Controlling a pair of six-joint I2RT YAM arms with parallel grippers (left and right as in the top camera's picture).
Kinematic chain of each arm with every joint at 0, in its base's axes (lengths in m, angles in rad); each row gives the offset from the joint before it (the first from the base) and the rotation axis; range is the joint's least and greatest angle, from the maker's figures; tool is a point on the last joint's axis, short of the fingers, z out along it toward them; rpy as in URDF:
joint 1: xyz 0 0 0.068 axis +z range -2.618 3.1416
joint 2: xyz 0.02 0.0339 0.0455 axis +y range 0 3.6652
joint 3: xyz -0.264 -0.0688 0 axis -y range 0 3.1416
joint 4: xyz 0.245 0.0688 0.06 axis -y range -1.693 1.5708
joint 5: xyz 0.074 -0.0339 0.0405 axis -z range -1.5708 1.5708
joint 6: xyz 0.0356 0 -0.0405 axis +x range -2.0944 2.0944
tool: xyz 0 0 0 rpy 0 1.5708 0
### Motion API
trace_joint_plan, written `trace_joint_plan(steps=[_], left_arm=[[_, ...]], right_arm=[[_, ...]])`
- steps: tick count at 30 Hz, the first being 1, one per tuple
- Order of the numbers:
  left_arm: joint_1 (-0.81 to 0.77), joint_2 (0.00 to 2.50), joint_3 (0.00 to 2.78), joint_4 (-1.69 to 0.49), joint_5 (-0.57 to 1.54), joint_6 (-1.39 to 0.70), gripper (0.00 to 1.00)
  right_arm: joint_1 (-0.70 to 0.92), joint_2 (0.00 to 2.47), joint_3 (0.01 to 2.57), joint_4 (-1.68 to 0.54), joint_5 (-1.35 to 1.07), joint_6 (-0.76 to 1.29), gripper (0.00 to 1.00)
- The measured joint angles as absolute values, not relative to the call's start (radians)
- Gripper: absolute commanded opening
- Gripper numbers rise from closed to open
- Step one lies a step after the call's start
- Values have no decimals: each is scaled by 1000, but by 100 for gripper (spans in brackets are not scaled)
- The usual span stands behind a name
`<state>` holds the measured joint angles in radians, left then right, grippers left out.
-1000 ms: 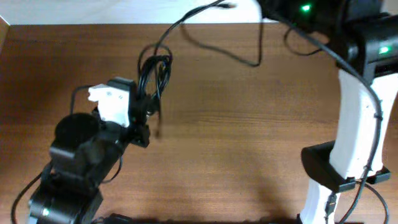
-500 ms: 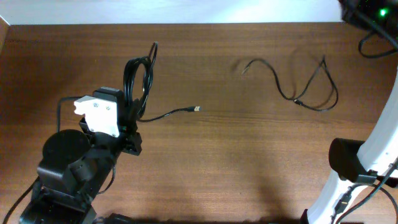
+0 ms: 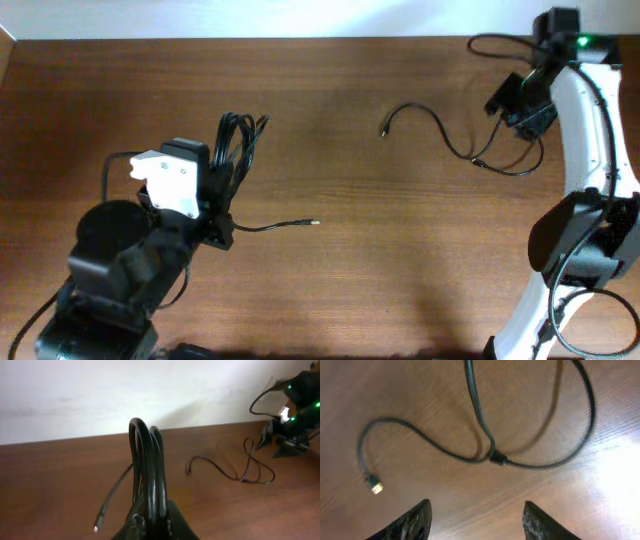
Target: Untangle cables
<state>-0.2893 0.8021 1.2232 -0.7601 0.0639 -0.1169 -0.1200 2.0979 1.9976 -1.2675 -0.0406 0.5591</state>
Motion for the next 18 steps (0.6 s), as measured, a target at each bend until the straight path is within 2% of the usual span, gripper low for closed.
trace_joint_plan(steps=[2, 4, 6, 7, 8, 11, 13, 14, 15, 18], left_arm=[[-289, 821, 1223, -761, 64, -117, 10], [-289, 821, 1223, -767, 65, -117, 11], [-289, 821, 1223, -769, 65, -117, 11], [-289, 821, 1223, -770, 65, -117, 11], [-289, 821, 1223, -770, 67, -117, 12], [-289, 821, 1223, -770, 68, -117, 12], [-289, 821, 1223, -770, 73, -117, 11], [-289, 821, 1223, -771, 79, -117, 11], [-289, 821, 1223, -772, 79, -117, 11], [-289, 821, 1223, -773, 79, -117, 11]], right_arm=[[-120, 2098, 1915, -1180, -37, 530, 57], [-120, 2098, 1846, -1045, -14, 488, 63], [-120, 2093, 1774, -871, 0, 365, 62], [-120, 2094, 1759, -846, 1, 338, 55], [-120, 2094, 1740, -807, 2, 316, 42], [-120, 2094, 1690, -725, 4, 292, 45], [-120, 2093, 1660, -677, 4, 287, 38], [-120, 2094, 1633, -660, 4, 285, 24], [-120, 2094, 1625, -645, 4, 288, 4], [-120, 2094, 1625, -641, 8, 284, 4]])
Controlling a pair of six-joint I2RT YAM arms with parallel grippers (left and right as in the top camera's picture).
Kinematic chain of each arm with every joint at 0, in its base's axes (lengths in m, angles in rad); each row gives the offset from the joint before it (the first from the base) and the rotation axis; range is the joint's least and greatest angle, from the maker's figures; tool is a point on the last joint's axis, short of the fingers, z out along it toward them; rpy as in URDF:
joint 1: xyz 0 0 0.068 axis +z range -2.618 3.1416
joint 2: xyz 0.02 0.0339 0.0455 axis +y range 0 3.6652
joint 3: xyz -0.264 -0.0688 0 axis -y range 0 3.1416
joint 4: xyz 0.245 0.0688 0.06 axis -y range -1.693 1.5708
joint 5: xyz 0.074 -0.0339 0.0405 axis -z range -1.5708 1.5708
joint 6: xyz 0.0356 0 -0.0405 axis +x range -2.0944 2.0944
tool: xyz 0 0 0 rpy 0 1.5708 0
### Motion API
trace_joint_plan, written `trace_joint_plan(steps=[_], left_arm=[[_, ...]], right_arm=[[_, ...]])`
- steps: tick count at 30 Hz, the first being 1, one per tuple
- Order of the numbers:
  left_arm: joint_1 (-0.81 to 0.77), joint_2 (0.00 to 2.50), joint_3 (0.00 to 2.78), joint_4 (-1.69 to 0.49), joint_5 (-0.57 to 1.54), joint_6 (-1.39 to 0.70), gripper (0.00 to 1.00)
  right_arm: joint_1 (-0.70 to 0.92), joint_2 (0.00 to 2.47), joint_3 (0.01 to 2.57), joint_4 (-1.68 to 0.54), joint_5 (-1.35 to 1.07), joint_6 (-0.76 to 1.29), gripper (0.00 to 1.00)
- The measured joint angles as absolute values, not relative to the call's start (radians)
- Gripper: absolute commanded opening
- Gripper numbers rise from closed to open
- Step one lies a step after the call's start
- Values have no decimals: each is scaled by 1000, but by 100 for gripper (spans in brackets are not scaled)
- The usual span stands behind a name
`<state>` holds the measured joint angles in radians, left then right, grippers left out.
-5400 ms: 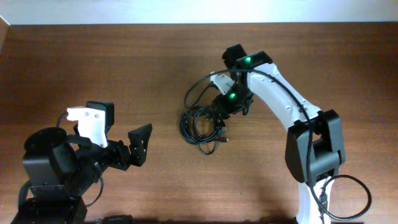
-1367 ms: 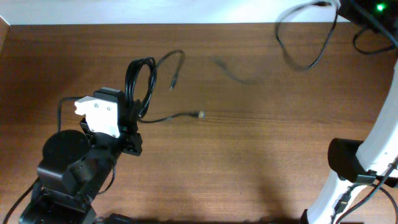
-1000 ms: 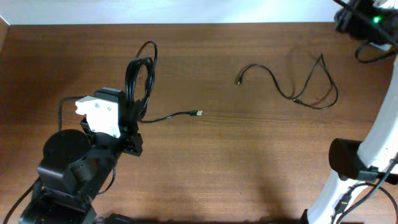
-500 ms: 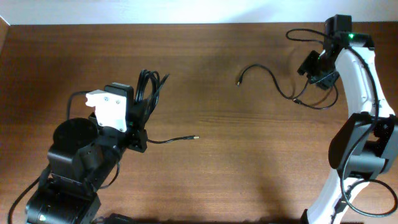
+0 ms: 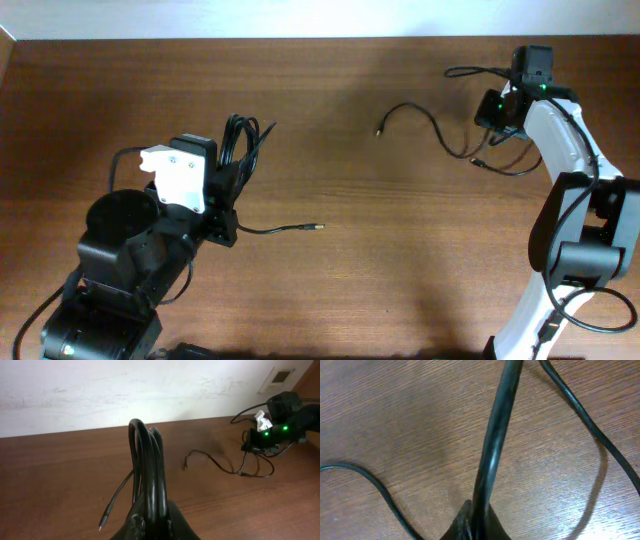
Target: Untangle cables
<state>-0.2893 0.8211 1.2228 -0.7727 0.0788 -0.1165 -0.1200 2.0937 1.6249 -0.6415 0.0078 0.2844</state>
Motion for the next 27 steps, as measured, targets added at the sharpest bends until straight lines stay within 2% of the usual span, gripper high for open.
trace_joint_plan(steps=[4, 7, 12, 16, 20, 23, 24, 25, 27], left_arm=[[-289, 821, 1223, -798, 79, -118, 11], [-289, 821, 1223, -806, 79, -117, 12], [-289, 821, 1223, -811, 79, -117, 13], [-289, 821, 1223, -815, 79, -117, 9], [-289, 821, 1223, -875, 79, -133, 8], [-289, 821, 1223, -875, 79, -133, 11], [-289, 821, 1223, -875, 79, -133, 13], [-289, 821, 1223, -875, 80, -137, 10], [-289, 821, 1223, -873, 99, -139, 11]], right_arm=[[-120, 2093, 1669, -651, -137, 284, 4], [-120, 2037, 1914, -788, -276, 285, 4], [-120, 1800, 2361, -1067, -317, 284, 4], [-120, 1620, 2406, -973, -314, 262, 4], [-120, 1519, 2417, -933, -193, 179, 4], [-123, 1538, 2417, -926, 48, 23, 4], [-148, 1551, 2417, -924, 107, -35, 4], [-212, 1574, 2417, -907, 138, -71, 4], [-344, 1620, 2417, -862, 130, -94, 4]])
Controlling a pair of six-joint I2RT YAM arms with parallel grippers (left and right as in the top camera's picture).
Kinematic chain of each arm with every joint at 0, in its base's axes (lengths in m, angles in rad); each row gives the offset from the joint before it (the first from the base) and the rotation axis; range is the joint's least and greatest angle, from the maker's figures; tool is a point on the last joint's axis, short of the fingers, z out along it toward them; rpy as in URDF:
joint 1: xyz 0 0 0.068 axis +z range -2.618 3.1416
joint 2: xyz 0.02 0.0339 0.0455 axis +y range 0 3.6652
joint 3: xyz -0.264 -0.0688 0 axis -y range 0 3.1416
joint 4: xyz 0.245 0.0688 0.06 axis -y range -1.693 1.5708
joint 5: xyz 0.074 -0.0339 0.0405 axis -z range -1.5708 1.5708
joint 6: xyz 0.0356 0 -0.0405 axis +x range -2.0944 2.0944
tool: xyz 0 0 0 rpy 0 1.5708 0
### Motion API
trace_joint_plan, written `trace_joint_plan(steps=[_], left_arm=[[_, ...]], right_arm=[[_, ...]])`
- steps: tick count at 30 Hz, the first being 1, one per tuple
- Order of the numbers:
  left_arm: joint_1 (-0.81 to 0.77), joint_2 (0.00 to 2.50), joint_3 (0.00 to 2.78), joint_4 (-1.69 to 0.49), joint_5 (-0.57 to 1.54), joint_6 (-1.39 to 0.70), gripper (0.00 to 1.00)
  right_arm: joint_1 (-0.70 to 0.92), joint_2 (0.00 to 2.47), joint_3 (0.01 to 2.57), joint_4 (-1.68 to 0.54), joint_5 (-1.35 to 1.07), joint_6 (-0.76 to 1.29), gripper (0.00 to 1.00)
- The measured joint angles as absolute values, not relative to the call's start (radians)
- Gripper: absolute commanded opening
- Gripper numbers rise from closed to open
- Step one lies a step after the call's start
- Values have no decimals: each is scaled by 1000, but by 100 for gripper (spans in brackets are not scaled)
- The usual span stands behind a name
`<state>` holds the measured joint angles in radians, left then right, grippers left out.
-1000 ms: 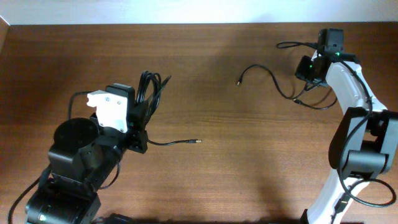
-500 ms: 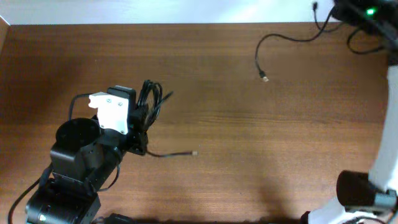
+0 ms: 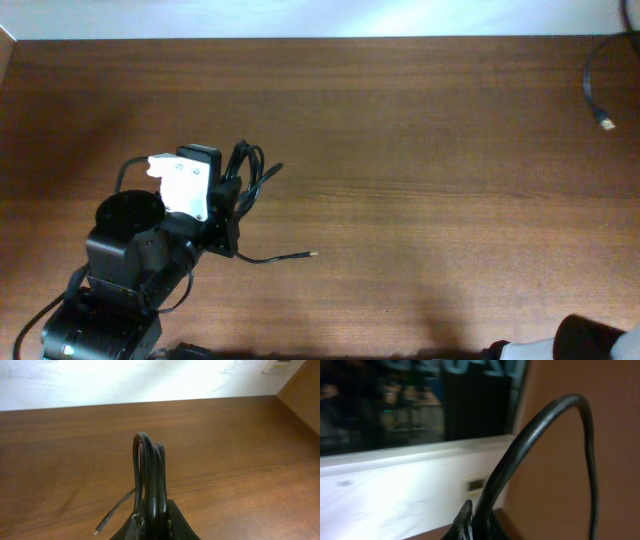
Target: Untangle cables
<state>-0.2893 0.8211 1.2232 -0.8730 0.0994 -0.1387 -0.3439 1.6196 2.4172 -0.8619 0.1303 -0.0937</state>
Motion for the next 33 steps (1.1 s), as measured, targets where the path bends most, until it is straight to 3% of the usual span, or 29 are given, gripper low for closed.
trace_joint_plan(steps=[5, 12, 13, 14, 21, 24, 27, 29, 30, 31, 33], left_arm=[[-289, 821, 1223, -873, 125, -159, 12], [-289, 821, 1223, -873, 248, -207, 14], [-289, 821, 1223, -856, 253, -222, 14], [-289, 821, 1223, -849, 255, -233, 14], [-289, 821, 1223, -849, 256, -252, 18], [-289, 821, 1223, -845, 257, -258, 26], [-289, 821, 1223, -841, 258, -258, 29], [-289, 821, 1223, -842, 258, -258, 46], [-289, 821, 1223, -841, 258, -257, 47], [-289, 821, 1223, -840, 258, -255, 80], [-289, 821, 1223, -834, 258, -251, 93]], right_arm=[[-703, 1793, 2417, -822, -88, -109, 4], [-872, 2021, 2417, -762, -88, -105, 4], [-883, 2048, 2417, -762, -56, -102, 76], [-889, 2069, 2417, -767, -3, -82, 99], [-946, 2154, 2416, -876, 113, 50, 99], [-920, 2154, 2416, -927, -267, 53, 99], [-830, 2154, 2417, -1077, -347, 54, 99], [-780, 2154, 2415, -1168, -286, 129, 99], [-757, 2154, 2404, -1209, -238, 204, 99], [-720, 2154, 2360, -1269, -148, 366, 99], [-699, 2154, 2304, -1280, -103, 490, 99]])
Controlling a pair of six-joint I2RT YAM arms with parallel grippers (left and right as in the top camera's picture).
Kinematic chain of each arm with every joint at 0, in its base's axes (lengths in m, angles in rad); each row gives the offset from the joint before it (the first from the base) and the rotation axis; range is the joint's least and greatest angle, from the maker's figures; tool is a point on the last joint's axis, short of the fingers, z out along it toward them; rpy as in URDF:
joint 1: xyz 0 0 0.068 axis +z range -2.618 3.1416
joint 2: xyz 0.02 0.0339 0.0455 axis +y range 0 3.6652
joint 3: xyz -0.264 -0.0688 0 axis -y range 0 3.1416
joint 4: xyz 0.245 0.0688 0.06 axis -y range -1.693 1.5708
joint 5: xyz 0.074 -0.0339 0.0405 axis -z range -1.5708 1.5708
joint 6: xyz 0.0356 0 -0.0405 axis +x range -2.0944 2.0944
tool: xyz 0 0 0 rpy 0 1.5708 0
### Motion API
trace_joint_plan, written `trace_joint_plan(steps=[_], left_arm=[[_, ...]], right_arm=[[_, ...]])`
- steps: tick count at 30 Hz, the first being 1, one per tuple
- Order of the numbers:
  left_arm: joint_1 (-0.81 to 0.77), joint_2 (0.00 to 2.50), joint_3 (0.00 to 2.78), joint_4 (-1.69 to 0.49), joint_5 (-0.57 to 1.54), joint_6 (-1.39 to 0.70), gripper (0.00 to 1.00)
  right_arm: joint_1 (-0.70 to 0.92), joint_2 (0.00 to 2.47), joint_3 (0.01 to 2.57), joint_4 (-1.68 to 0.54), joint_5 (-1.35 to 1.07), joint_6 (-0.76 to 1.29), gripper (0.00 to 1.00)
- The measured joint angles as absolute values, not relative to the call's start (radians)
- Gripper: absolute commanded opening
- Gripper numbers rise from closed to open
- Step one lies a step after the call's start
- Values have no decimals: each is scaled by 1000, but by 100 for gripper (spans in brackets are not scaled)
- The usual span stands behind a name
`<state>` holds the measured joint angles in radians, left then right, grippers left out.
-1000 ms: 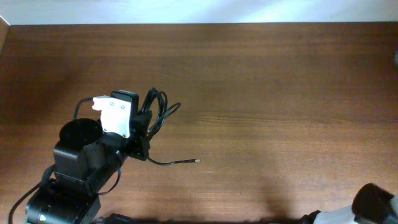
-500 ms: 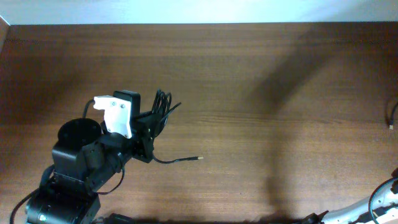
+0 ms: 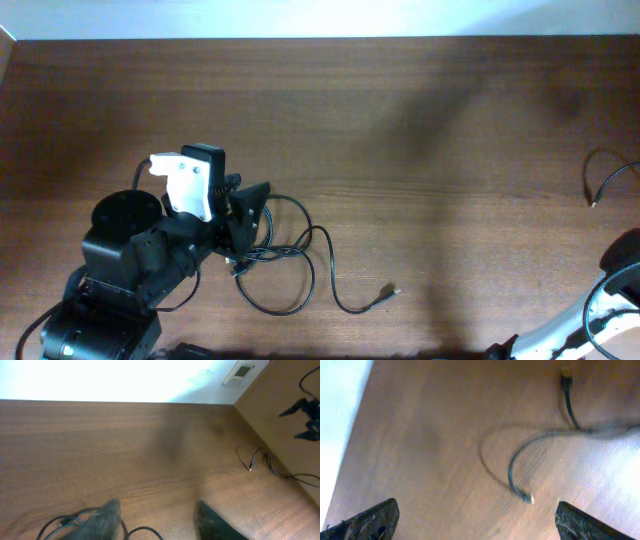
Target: Untangle cables
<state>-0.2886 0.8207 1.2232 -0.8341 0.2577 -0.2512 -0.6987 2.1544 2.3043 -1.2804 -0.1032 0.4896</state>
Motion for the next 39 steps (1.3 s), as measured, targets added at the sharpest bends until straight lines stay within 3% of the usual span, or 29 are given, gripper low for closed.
trace_joint_plan(steps=[4, 5, 6, 9, 12, 15, 21, 22, 23, 26, 31, 32, 36, 39], left_arm=[[-289, 821, 1223, -827, 228, -255, 100], [-289, 821, 1223, -828, 228, -255, 100], [-289, 821, 1223, -826, 228, -255, 100], [-289, 821, 1223, -825, 227, -258, 99], [-289, 821, 1223, -826, 228, -266, 100], [-289, 821, 1223, -834, 228, -267, 100], [-289, 821, 1223, -868, 228, -308, 100], [-289, 821, 1223, -871, 228, -319, 100], [-289, 821, 1223, -871, 228, -327, 100], [-289, 821, 1223, -872, 228, -337, 100], [-289, 821, 1223, -887, 228, -338, 99], [-289, 821, 1223, -886, 228, -337, 99], [-289, 822, 1223, -839, 163, -302, 99], [-289, 851, 1224, -908, 43, -276, 99]], right_arm=[[-679, 2149, 1939, -1102, -63, 662, 98], [-679, 2156, 1822, -979, -59, 675, 68], [-679, 2160, 1755, -916, -57, 678, 4], [-679, 2156, 1579, -654, -54, 681, 4], [-684, 2159, 1596, -498, -255, 682, 4], [-691, 2159, 1809, -487, -400, 661, 4], [-842, 2157, 1991, -485, -419, 429, 4], [-895, 2157, 1991, -485, -408, 414, 20], [-952, 2157, 1991, -485, -397, 406, 99], [-1035, 2157, 1991, -509, -384, 383, 99], [-1014, 2157, 1993, -632, -368, 416, 99], [-1000, 2157, 1993, -641, -463, 351, 99], [-822, 2157, 1993, -649, -815, 153, 99], [-642, 2077, 1993, -719, -863, -13, 99]])
